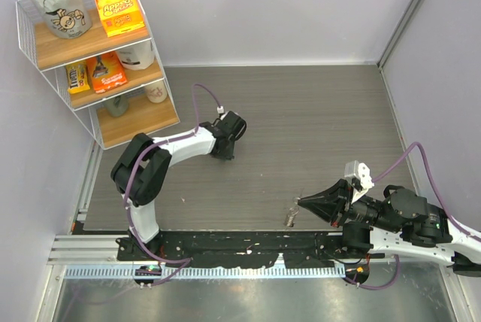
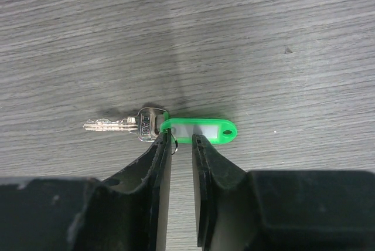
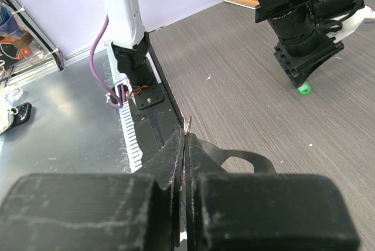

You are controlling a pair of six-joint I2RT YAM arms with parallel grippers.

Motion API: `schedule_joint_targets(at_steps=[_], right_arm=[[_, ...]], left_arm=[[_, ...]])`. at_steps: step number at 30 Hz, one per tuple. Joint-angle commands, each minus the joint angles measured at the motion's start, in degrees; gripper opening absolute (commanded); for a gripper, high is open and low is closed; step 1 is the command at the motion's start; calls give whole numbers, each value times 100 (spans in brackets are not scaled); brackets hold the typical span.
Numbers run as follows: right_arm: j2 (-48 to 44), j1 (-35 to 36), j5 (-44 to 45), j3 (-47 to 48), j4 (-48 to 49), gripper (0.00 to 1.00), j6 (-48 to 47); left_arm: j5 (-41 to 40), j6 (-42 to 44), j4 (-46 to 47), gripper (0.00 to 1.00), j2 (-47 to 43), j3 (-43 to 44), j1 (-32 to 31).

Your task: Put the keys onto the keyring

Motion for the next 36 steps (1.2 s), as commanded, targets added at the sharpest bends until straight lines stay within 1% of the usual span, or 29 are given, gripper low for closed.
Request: schedule_joint_targets(at_steps=[1,4,5,6,7,10,13,19,22,31,35,36], right_arm=[[53,34,47,123,321,5,13],[70,34,30,105,330,5,30],[79,34,38,114,339,5,30],[70,34,38,105,348,5,30],[62,34,38,114,348,5,39],[79,34,39,114,348,5,65],[79,34,38,114,339,5,74],[149,34,30,114,401,5,57],[228,34,-5,123,471,5,39],[430,42,-119,175,594,5,4],[536,34,-278,263,629,5,-22],[562,42,-304,281,638,5,-22]], left_arm=[[-74,102,179,23,-116,-94,31],[-82,163,259,18,-195,-182,40],[-100,172,276,13,-204,-200,40],[-126,190,285,4,-222,-218,40],[-135,199,285,0,-222,-226,40],[-135,225,303,0,-230,-235,48],[-100,225,443,0,-493,-410,40],[-197,427,417,0,-1564,-683,-223],[-92,602,312,0,-2153,-727,-321],[1156,981,408,0,-3438,-1017,-479],[2042,1148,557,0,-3877,-1105,-532],[2367,1191,662,0,-3965,-1149,-540]])
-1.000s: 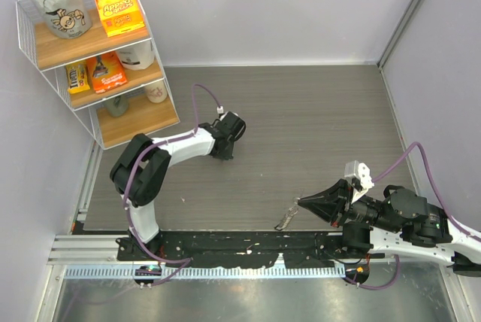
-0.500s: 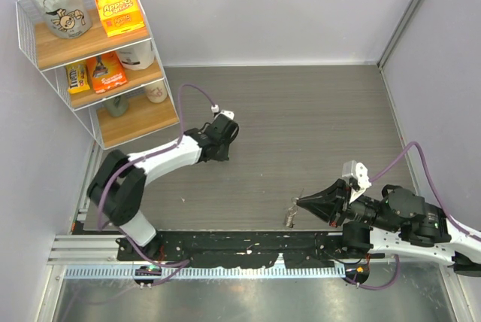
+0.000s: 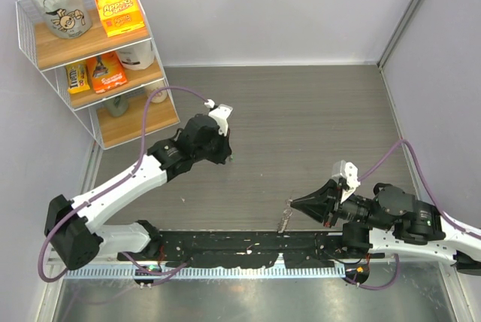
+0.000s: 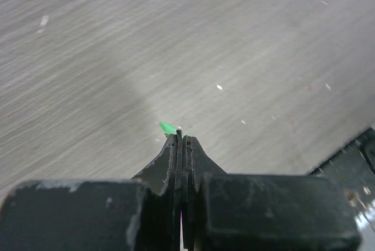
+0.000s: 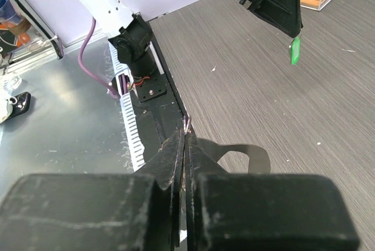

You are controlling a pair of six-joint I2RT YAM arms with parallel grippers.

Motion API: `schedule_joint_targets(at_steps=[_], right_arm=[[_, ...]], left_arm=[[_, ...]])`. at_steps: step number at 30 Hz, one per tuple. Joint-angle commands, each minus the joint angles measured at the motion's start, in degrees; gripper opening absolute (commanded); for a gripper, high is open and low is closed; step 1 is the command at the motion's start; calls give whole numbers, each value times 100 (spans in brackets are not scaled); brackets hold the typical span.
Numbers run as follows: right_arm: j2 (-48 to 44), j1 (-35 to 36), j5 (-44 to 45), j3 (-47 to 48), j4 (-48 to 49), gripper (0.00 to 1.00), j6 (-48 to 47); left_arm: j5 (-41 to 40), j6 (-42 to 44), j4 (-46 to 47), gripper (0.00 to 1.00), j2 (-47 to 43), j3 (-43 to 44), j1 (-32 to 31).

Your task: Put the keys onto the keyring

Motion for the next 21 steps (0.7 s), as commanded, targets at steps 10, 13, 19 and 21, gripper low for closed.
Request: schedule_joint_targets(at_steps=[10,13,19,21], right_arm=[[406,34,-1112,470,665,5,-86],[608,34,-1447,593,683,5,-226],[933,34,-2133,760,972,5,-473],[1065,25,-2212,813,1104,5,-438]], left_arm=[[3343,522,884,0,-1216,-316,-68],[3862,505,1024,0,-1409,-324,-68],[4768,391,1455,0,-1787,-447,-68],[4996,329,1622,0,-1901,-517,-77]])
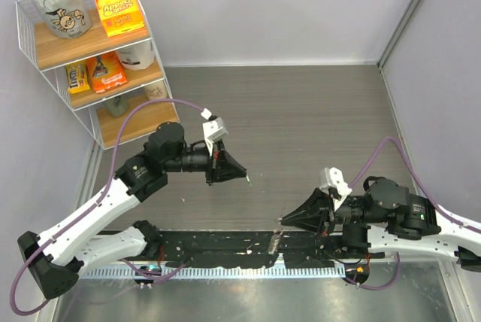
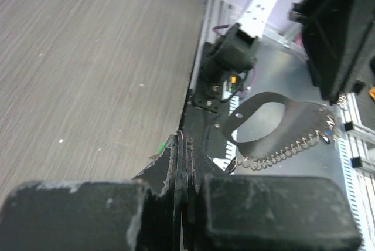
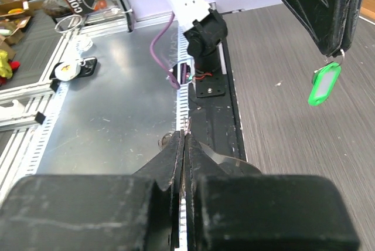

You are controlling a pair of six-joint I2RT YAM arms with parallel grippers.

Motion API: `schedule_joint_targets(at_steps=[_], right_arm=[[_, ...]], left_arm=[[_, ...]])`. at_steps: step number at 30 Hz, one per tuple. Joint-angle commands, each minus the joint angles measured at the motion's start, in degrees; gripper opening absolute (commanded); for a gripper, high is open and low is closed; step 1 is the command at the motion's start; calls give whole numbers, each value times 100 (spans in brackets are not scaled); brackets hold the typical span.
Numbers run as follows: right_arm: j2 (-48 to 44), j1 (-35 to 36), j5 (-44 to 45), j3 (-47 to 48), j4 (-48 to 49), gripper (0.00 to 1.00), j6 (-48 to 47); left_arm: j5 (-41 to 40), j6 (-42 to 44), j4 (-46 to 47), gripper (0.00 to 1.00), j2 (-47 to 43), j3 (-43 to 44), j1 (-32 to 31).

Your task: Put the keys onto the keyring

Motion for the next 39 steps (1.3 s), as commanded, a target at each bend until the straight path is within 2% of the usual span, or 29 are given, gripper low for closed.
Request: schedule_joint_targets(at_steps=[1,7,12,18,23,27,34,39], right_arm=[[220,34,-483,382,733,5,-99],[475,42,306,585,812,5,-37],[905,34,1025,953,619,5,-617],[1406,34,2257,1252,707,5,-1408],[1696,34,2890,1350,961,5,-2058],[1723,34,3400,1086,1629,5,-2717],[1811,42,3972,260,3606,5,-3824],[1802,42,3929,-284,4773,5,-4404]], left_arm=[[1045,-119,750,0,-330,-170,-25],[1240,-409,927,0,-673,-232,-33],[994,-804,681,0,-700,-74,-33],[511,-1235,286,0,-621,190,-25],[431,-1666,232,0,-533,400,-25],[440,-1947,250,0,-454,506,-16],[502,-2439,610,0,-348,489,-7],[414,-2835,988,0,-322,410,19]])
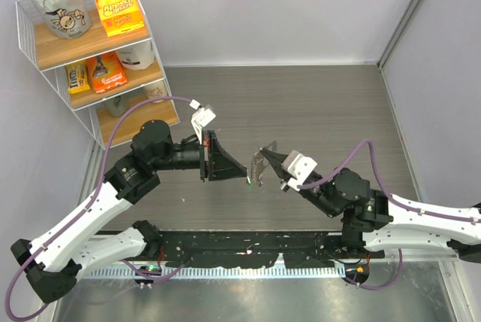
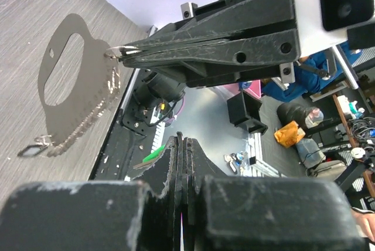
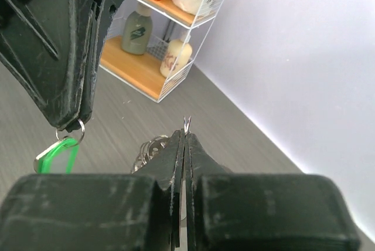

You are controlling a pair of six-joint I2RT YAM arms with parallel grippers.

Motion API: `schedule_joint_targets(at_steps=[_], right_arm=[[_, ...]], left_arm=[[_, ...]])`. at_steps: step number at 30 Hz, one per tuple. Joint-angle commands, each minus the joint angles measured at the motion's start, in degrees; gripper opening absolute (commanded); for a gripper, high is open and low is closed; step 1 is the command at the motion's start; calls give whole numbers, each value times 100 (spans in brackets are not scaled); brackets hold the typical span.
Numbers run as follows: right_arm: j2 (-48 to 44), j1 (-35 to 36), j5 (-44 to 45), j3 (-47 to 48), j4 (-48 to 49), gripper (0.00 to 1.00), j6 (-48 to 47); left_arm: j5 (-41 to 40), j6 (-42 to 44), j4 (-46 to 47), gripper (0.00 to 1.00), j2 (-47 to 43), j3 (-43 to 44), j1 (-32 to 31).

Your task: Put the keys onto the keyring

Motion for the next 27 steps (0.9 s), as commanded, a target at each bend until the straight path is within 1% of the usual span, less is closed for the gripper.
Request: schedule_joint_targets(at_steps=[1,7,10,17,23,27], right_arm=[[-91,51,148,-361,1840,5,-866],[-56,183,-11,-880,2755,5,-1666],[-29,323,-64,-1100,3368,5,-2183],[173,692,50,-1416,4187,5,-3213],[164,877,226,-1583,4469,5,-3600],[129,956,296,-1672,4478,5,-3715]], left_arm=[[-65,-477,636,0,4,95,26],[-214,-820,900,0,144,25,122],[-276,-864,874,0,188,69,149],[-320,-917,865,0,285,130,158],[-408,-917,760,0,224,157,193],[-425,-917,725,0,171,165,210]])
